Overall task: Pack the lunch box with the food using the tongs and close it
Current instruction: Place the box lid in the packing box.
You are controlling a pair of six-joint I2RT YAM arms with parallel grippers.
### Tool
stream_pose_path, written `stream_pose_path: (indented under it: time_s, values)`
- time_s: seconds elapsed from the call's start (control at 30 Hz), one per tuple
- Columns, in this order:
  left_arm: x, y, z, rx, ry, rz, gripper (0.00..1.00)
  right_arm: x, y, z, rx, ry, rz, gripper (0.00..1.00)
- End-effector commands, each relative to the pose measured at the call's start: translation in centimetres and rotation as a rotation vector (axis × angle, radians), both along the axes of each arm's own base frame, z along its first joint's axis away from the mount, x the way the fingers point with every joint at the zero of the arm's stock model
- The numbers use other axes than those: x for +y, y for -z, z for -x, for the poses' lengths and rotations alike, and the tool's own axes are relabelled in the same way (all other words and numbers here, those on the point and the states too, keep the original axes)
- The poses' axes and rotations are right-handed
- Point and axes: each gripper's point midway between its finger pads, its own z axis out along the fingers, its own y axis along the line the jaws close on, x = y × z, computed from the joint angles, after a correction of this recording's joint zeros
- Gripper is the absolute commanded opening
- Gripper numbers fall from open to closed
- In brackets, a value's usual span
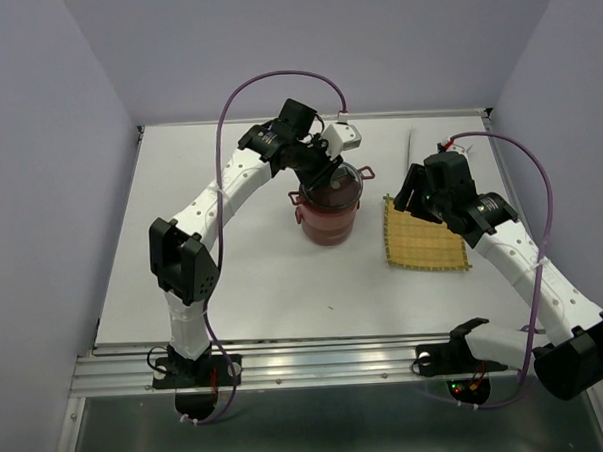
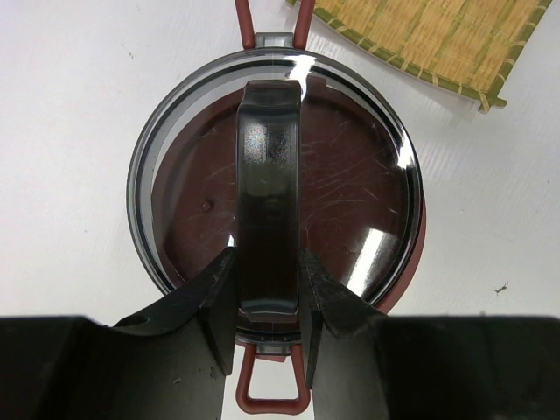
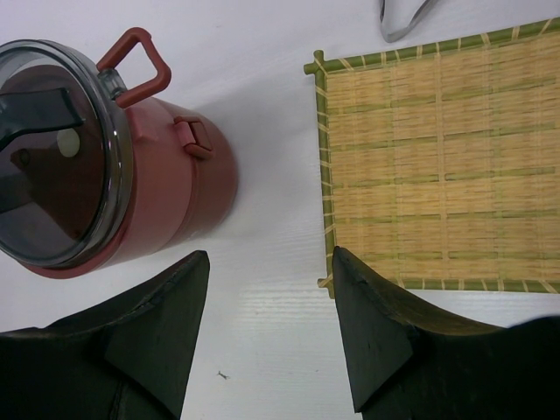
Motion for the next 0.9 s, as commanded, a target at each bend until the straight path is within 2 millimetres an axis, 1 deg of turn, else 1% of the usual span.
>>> stream_pose_path:
  time_s: [0.0,0.03,0.07,0.13,0.2,0.43,0.53,0.63,0.77,0.87]
  values:
    - [0.8,1.3,1.1,0.045,0.014,-0.043,0.0,-0.2,-0.6,-0.5,-0.025,0.006,0.013,0.64]
    - [1.0,1.3,1.2,0.045,0.01,-0.046,0.0,-0.2,-0.6,-0.5,-0.025,0.006,0.013,0.64]
    - [1.2,0.7,1.3,0.032,0.004,-0.037,0.0,-0.2,-0.5,-0.5,-0.024,0.006,0.014,0.64]
    - [1.7,0.7,1.4,0.036,-0.009,-0.035,0.0,-0.1,-0.6,-0.5,-0.026,0.005,0.012,0.64]
    - [2.1,0.1,1.5,0.028,-0.012,-0.014,0.0,-0.2,-0.6,-0.5,-0.027,0.005,0.014,0.64]
    - [3.3,0.7,1.5,0.043,-0.036,-0.04,0.0,-0.1,-0.6,-0.4,-0.025,0.004,0.007,0.64]
    - [3.4,0.3,1.3,0.032,-0.039,-0.03,0.0,-0.1,-0.6,-0.4,-0.026,0.004,0.005,0.64]
    - [3.6,0.4,1.2,0.033,-0.045,-0.032,0.0,-0.1,-0.6,-0.4,-0.026,0.004,0.005,0.64]
    - [3.4,1.1,1.2,0.053,-0.042,-0.039,0.0,-0.1,-0.7,-0.3,-0.029,0.005,0.002,0.64]
    - [3.8,1.8,1.1,0.064,-0.056,-0.056,0.0,-0.1,-0.8,-0.2,-0.033,0.005,0.0,0.64]
